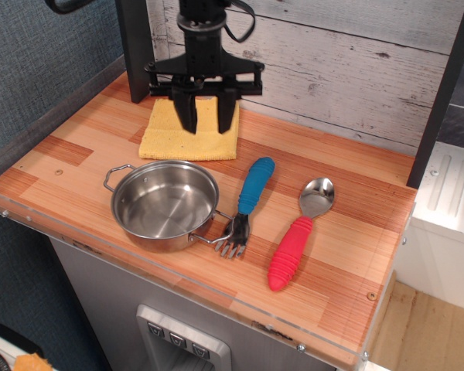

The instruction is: Place the napkin to the left of the pot

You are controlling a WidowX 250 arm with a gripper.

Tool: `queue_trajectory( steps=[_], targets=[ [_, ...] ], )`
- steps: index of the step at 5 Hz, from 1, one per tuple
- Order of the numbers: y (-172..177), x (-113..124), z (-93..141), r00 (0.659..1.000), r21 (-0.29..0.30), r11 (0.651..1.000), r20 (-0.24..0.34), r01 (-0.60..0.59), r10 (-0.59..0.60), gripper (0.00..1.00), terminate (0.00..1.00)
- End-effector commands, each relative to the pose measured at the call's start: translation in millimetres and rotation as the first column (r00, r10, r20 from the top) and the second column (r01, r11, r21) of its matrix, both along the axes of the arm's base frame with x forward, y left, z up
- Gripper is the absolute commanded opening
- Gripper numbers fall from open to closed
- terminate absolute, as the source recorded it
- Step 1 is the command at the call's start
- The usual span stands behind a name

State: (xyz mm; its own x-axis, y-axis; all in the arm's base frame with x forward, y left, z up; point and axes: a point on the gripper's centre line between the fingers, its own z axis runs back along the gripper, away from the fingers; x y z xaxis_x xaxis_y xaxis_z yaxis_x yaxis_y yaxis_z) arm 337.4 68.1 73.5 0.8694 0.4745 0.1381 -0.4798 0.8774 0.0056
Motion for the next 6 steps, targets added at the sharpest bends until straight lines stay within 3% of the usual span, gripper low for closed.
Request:
queue_trajectory(
  steps=[1, 2, 3, 6],
  targets=[
    [37, 20, 0, 0.995, 0.029, 0.999, 0.094, 0.038, -0.040, 0.00, 0.00],
    [49, 33, -7, 0.991, 0.033, 0.999, 0.136, -0.004, 0.000, 0.00, 0.00],
    [55, 43, -17, 0.992, 0.055, 0.998, 0.126, -0.022, 0.015, 0.00, 0.00],
    [53, 51, -42, 0.997, 0.014, 0.999, 0.074, -0.035, 0.034, 0.00, 0.00]
  ],
)
